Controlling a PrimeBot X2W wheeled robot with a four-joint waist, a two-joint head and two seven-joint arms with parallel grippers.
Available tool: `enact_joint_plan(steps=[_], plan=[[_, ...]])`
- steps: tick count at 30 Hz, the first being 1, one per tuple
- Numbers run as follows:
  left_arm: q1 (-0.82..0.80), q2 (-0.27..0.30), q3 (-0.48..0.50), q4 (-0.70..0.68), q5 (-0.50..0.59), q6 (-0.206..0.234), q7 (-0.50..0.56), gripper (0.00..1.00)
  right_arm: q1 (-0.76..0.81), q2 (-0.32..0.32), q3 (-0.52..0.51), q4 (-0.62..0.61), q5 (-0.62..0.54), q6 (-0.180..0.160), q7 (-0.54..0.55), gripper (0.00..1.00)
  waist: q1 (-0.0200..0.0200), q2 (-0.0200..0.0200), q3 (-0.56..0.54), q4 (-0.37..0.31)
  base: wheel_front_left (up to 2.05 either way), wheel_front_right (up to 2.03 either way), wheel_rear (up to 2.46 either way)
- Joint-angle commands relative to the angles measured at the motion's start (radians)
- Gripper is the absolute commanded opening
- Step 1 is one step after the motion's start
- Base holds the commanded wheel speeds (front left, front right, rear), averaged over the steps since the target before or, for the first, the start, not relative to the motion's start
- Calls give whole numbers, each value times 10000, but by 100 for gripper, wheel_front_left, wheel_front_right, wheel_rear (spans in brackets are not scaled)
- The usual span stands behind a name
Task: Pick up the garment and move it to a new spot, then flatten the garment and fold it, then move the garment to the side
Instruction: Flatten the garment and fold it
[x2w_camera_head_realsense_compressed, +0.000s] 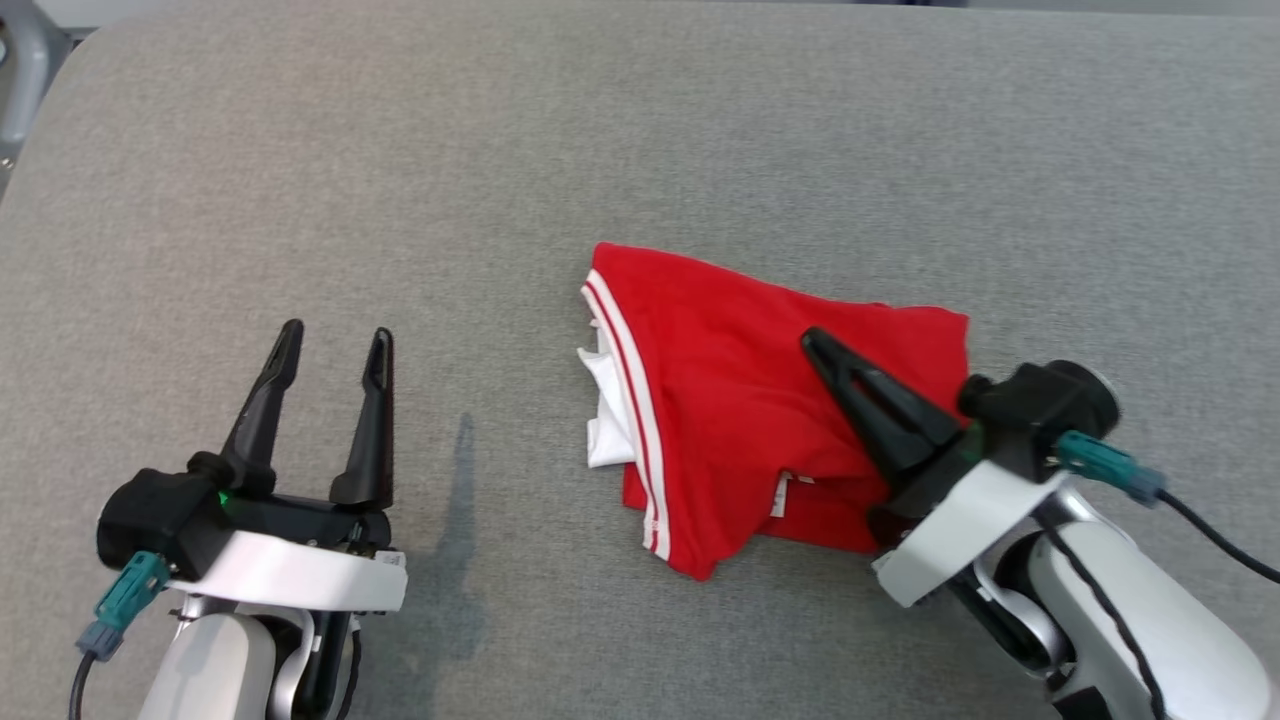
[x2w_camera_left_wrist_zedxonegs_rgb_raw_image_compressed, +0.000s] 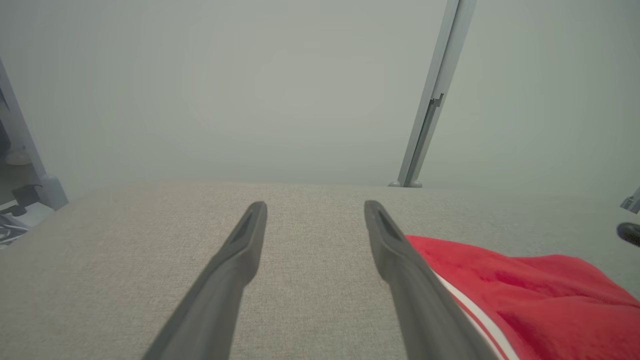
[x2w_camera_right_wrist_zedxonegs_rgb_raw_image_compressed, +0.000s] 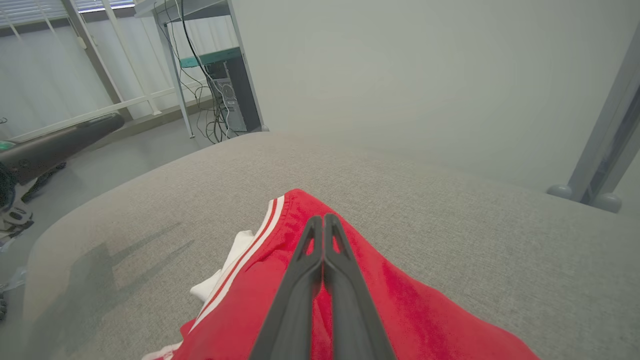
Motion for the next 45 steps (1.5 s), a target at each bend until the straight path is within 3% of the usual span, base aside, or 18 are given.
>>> enact_joint_plan(steps=[1, 11, 21, 24, 28, 35, 36, 37, 38, 45], plan=[[-205, -31, -40, 60, -60, -69, -72, 100, -320, -158, 412, 305, 236, -1, -85, 0, 0, 0, 113, 225, 0, 0, 0], [-454, -289, -101, 436, -80, -246, -193, 100, -1535, -846, 3221, 1997, 1623, -1, -365, 0, 0, 0, 310, 551, 0, 0, 0], [-447, -281, 36, 575, -33, -371, -229, 100, -1449, -926, 4501, 2566, 2557, 1, -902, 0, 0, 0, 308, 376, 0, 0, 0], [-411, -266, 70, 603, 9, -390, -233, 100, -1365, -771, 4095, 2600, 2834, 1, -1304, 0, 0, 0, 261, 297, 0, 0, 0], [-319, -212, 127, 593, 91, -365, -232, 100, -1082, -626, 2814, 2282, 3022, -1, -1601, 0, 0, 0, 81, 123, 0, 0, 0], [-61, -57, 290, 396, 141, -204, -229, 100, 294, -215, -869, 1177, 2373, 1, -1652, 0, 0, 0, -336, -373, 0, 0, 0], [-28, -18, 292, 348, 149, -190, -214, 100, 548, -128, -1433, 1055, 2144, 1, -1654, 13, 0, 0, -391, -449, 0, 0, 0], [-2, 12, 306, 309, 159, -164, -192, 100, 763, -33, -1988, 940, 1923, 1, -1654, 44, 0, 0, -442, -523, 0, 0, 0], [54, 46, 335, 264, 166, -137, -180, 100, 985, 84, -2517, 852, 1723, 1, -1655, 100, 0, 0, -503, -602, 0, 0, 0], [404, 281, 423, -48, 200, 16, -7, 100, 2115, 665, -4828, 262, 182, 1, -1341, 100, 0, 0, -911, -1058, 0, 0, 0]])
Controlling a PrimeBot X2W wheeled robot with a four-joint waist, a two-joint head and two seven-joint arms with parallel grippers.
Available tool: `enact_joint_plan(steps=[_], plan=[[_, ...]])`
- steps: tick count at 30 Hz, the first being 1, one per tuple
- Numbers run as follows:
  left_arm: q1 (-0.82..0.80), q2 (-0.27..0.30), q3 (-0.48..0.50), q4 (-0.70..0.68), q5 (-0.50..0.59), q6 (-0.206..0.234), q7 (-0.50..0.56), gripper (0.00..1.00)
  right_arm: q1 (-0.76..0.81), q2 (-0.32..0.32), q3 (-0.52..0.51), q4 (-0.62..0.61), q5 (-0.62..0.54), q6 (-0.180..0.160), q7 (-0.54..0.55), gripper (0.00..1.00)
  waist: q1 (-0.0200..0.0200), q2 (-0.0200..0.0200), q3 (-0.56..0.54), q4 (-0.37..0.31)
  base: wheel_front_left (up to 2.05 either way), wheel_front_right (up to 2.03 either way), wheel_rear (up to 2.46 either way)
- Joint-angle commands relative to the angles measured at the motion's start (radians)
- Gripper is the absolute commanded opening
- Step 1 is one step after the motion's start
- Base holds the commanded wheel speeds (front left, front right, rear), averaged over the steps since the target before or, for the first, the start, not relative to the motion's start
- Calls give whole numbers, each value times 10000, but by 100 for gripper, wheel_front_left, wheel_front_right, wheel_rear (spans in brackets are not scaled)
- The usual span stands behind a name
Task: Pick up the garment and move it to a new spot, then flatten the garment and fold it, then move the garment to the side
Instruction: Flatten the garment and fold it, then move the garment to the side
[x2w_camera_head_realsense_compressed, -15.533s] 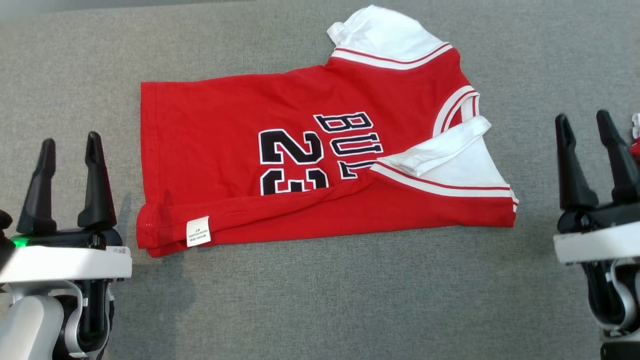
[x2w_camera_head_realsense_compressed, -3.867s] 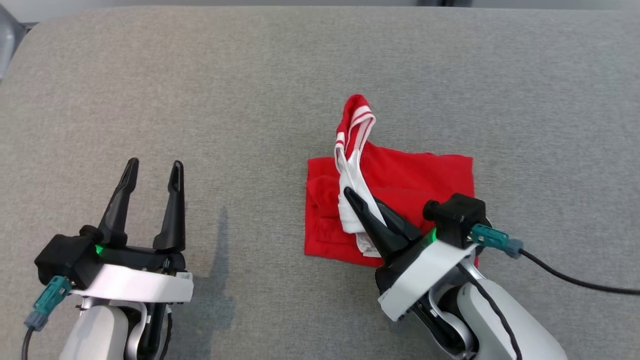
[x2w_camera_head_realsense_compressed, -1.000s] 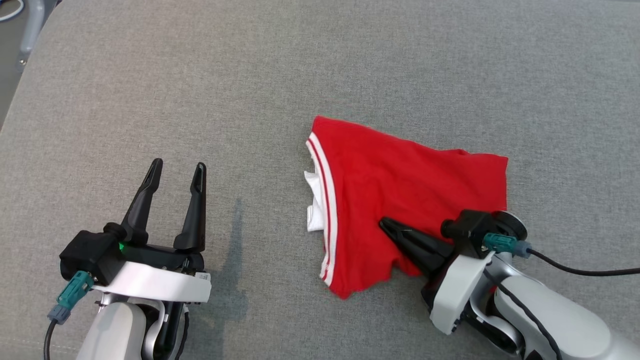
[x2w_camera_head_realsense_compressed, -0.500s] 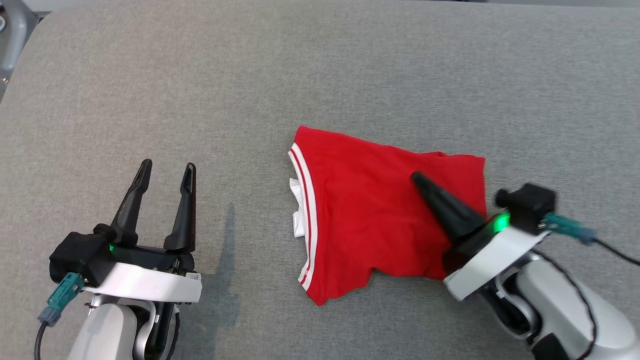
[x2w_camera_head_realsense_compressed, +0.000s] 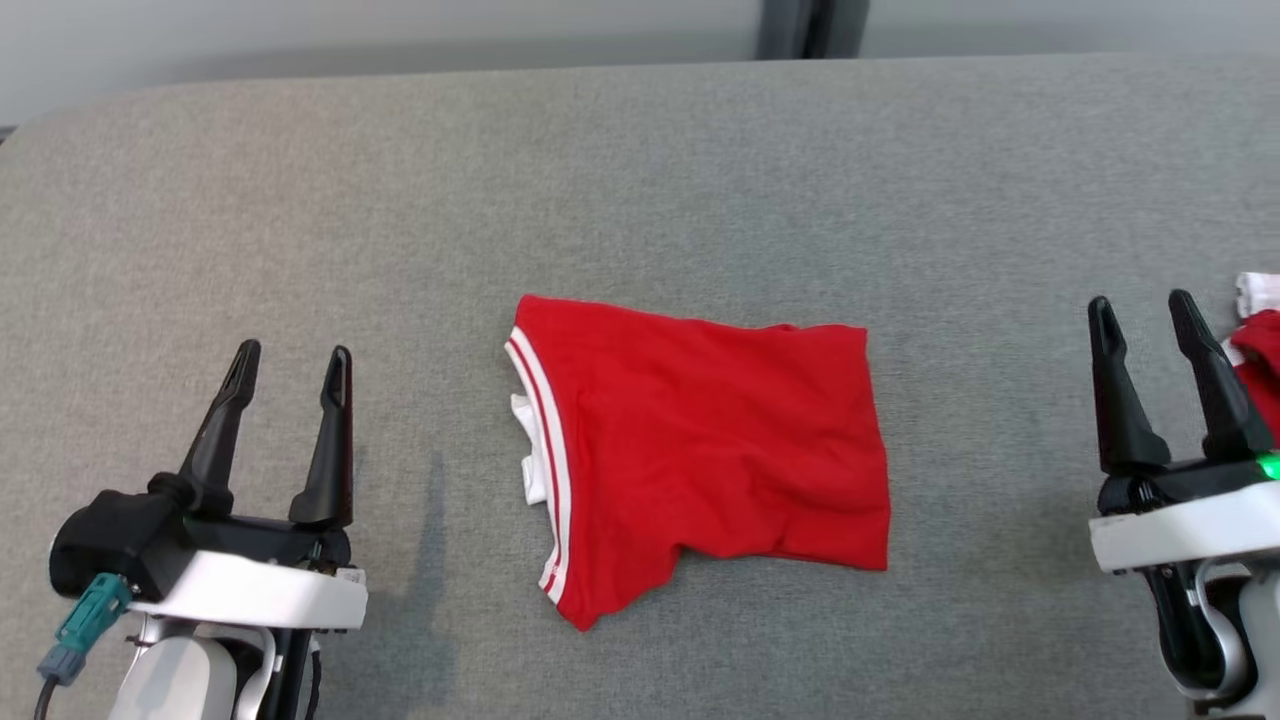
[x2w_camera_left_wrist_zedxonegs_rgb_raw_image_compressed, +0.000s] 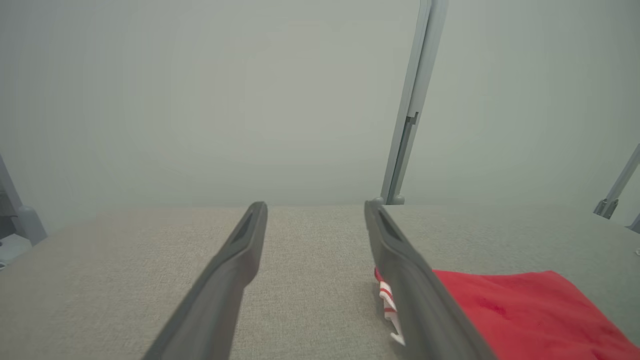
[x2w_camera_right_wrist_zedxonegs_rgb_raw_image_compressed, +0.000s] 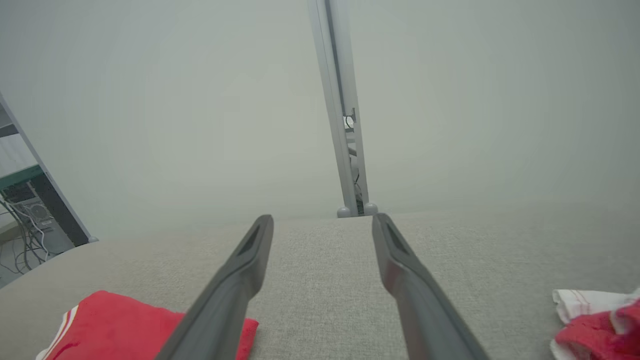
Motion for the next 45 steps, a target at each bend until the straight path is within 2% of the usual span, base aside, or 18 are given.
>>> enact_joint_plan(steps=[1, 8, 18, 29, 45], plan=[[198, 125, 67, -112, 91, 90, 69, 100, 303, 122, -343, -214, -345, 1, 184, 100, 0, -1, -252, -200, 0, 0, 0], [857, 324, 131, -437, 127, 311, 343, 100, 1134, 475, -923, -874, -1202, 1, 827, 100, 0, -1, -957, -404, 0, 0, 0], [1656, 449, 182, -857, 68, 567, 659, 100, 2123, 749, -1401, -1660, -1806, 1, 1583, 100, 0, -1, -1767, -352, 0, 0, 0], [2492, 613, 184, -1150, 5, 790, 1056, 100, 3105, 923, -1766, -2364, -2014, 1, 2229, 100, 0, -1, -2618, -368, 0, 0, 0], [2658, 713, 231, -1334, -155, 961, 1200, 100, 3372, 1017, -1783, -2641, -1923, 1, 2438, 100, 0, -1, -2750, -347, 0, 0, 0]])
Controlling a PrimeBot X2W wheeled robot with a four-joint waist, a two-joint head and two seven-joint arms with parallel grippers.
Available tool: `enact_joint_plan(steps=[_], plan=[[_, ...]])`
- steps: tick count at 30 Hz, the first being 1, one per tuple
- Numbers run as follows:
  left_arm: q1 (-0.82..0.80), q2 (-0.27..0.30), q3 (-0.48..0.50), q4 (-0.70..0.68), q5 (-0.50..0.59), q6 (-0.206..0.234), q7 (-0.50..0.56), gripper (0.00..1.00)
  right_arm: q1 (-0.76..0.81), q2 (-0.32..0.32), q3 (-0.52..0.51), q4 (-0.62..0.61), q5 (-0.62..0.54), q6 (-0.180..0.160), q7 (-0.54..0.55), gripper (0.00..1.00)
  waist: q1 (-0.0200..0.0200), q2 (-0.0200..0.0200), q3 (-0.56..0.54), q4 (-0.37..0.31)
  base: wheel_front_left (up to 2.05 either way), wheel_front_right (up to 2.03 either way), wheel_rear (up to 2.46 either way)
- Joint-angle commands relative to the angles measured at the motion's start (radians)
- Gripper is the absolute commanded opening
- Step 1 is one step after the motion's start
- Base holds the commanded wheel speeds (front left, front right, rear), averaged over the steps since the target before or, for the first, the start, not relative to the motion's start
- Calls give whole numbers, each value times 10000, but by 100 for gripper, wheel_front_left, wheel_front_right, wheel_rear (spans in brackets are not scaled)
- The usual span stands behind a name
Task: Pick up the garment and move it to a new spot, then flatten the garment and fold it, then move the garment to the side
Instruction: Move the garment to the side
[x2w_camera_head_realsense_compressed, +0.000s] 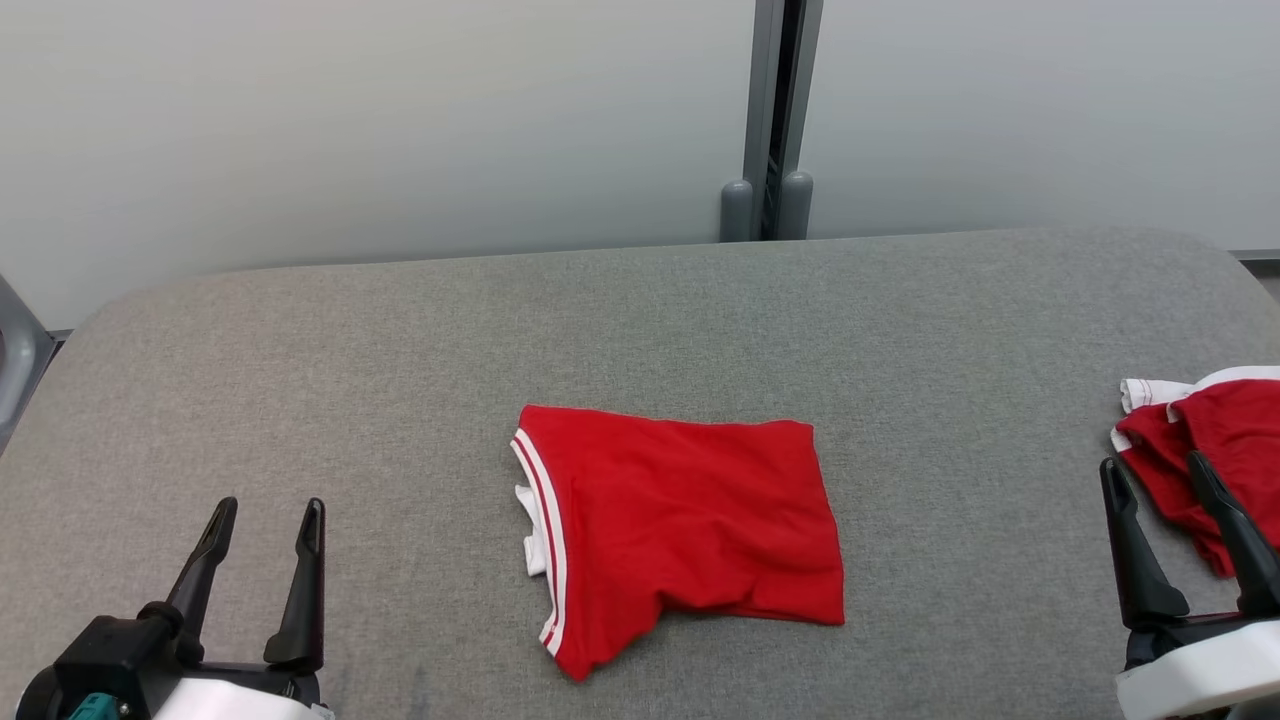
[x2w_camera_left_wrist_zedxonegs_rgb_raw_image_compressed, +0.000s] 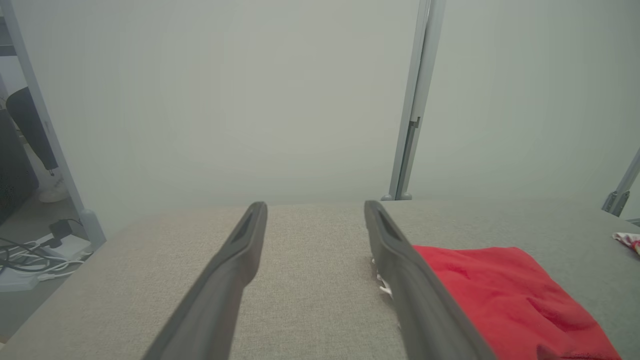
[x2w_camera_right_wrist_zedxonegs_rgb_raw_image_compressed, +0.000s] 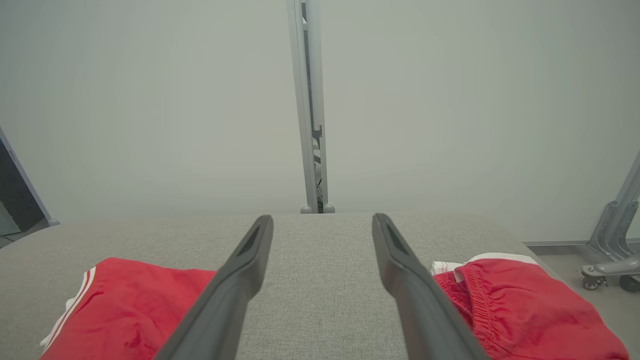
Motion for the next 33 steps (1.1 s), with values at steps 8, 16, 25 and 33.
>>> enact_joint_plan(steps=[8, 16, 25, 33], plan=[[-101, 84, 81, 28, -151, 65, -132, 100, 49, 3, 2, -4, 85, 1, -32, 100, 0, -1, 41, 51, 0, 0, 0], [-140, 124, 41, 24, -197, 87, -113, 100, 37, 25, 5, 35, 90, 1, -49, 100, 0, -1, 68, 69, 0, 0, 0], [-56, 181, -19, -34, -226, 161, -56, 100, 81, 82, 26, 103, 95, 1, -65, 100, 0, -1, 13, 94, 0, 0, 0], [-72, 214, -57, -99, -232, 197, -55, 100, 93, 56, 17, 83, 98, 1, -53, 100, 0, -1, 44, 137, 0, 0, 0]])
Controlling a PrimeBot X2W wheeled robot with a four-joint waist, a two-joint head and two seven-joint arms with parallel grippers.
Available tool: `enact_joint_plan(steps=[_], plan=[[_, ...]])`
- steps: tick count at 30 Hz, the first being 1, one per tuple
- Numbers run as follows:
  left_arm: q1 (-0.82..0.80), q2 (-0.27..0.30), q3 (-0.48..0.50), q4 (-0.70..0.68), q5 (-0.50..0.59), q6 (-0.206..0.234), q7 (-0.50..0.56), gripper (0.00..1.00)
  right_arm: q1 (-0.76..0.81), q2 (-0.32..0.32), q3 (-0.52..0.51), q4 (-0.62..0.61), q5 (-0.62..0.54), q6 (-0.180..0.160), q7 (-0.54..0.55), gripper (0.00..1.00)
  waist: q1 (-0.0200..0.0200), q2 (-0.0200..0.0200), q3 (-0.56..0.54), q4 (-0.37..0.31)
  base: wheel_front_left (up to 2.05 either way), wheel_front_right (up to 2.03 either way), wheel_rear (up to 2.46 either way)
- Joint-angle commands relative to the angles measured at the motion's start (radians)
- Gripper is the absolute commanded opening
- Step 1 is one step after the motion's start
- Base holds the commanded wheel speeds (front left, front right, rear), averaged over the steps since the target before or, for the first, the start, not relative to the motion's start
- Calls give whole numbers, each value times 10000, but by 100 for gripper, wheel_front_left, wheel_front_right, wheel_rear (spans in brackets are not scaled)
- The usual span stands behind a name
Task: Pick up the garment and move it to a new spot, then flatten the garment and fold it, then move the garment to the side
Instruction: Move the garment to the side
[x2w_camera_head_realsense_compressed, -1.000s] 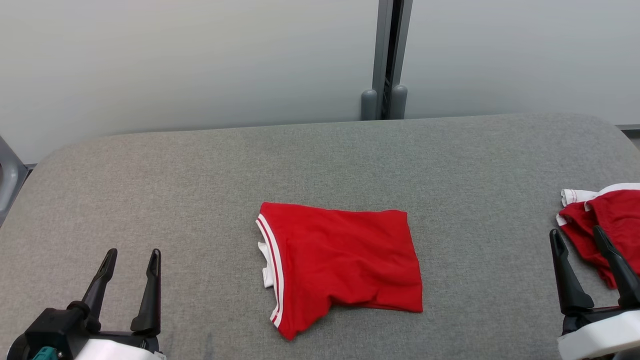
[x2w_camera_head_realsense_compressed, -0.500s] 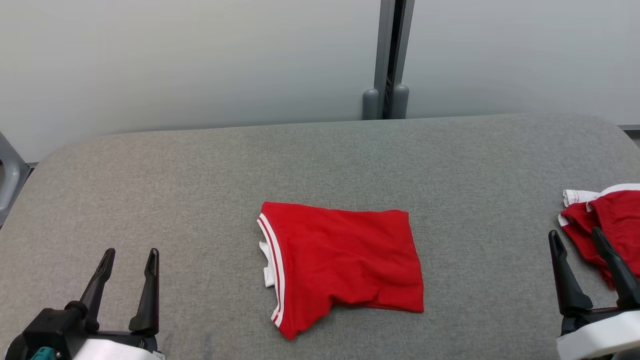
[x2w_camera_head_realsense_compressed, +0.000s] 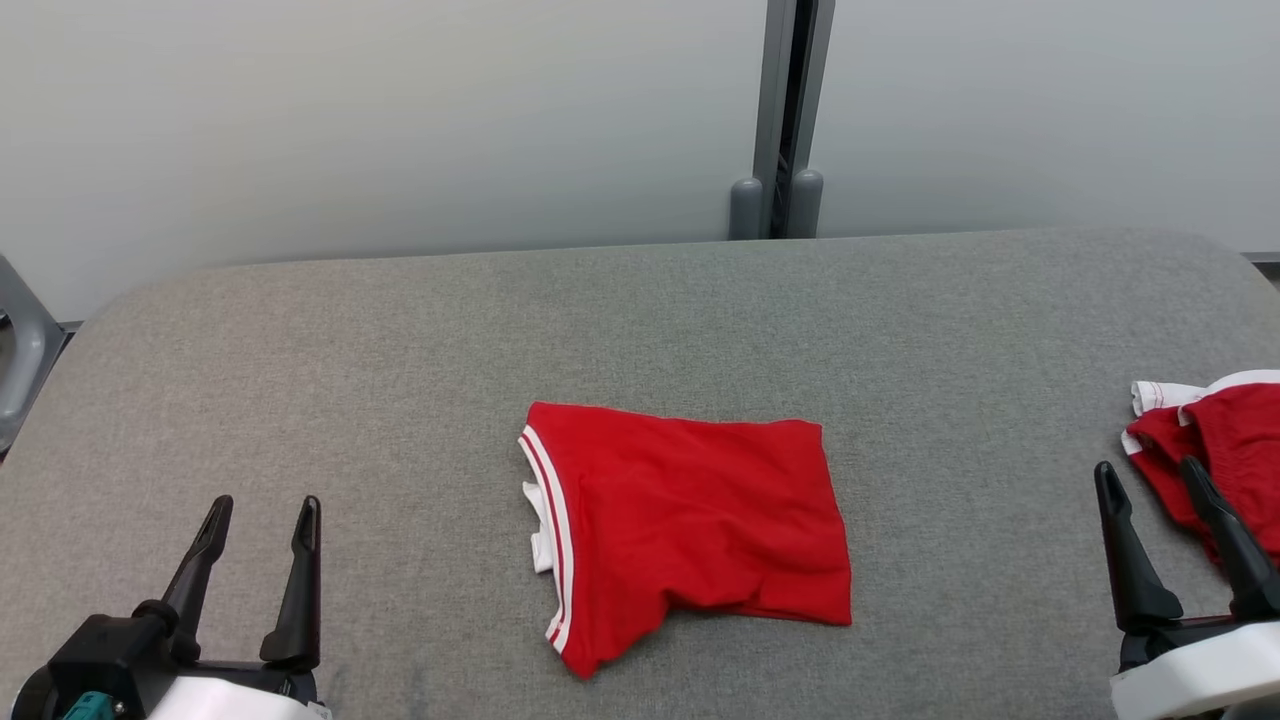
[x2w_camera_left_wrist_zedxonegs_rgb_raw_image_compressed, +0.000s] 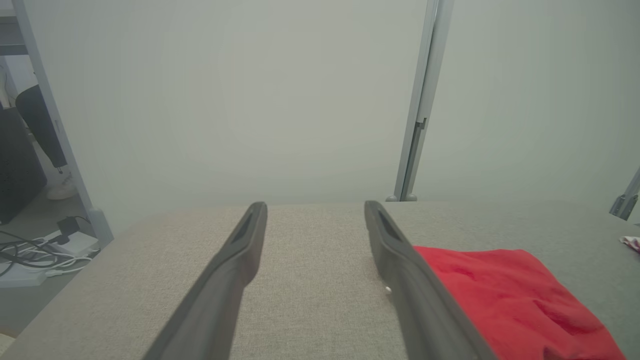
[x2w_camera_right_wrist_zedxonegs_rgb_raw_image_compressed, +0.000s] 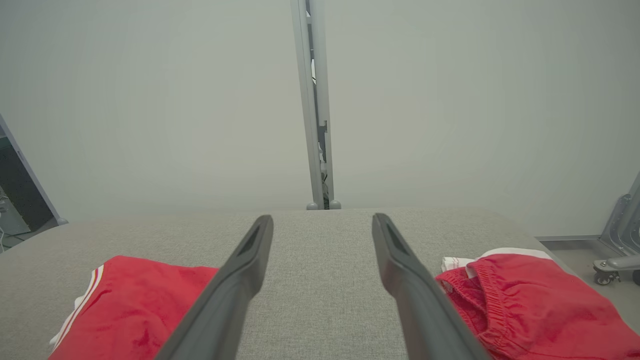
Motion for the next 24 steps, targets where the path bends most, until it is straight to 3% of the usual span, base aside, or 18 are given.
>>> enact_joint_plan(steps=[1, 8, 14, 24], plan=[[-60, 69, 14, -43, -57, 49, -26, 100, 91, -50, -21, -11, 16, 1, -48, 100, 0, -1, 7, 7, 0, 0, 0], [-167, 100, -43, -113, -98, -13, -65, 100, 115, -56, -105, -40, 18, 1, 4, 100, 0, -1, 147, 132, 0, 0, 0], [-659, 125, 27, -244, -193, -157, -331, 100, -323, -124, 18, -2, 47, 1, 217, 100, 0, -1, 894, 524, 0, 0, 0], [-1842, 11, 90, 83, -328, -399, -906, 100, -1424, -261, 1001, 1434, 257, 1, 494, 100, 0, -1, 2422, 1592, 0, 0, 0]])
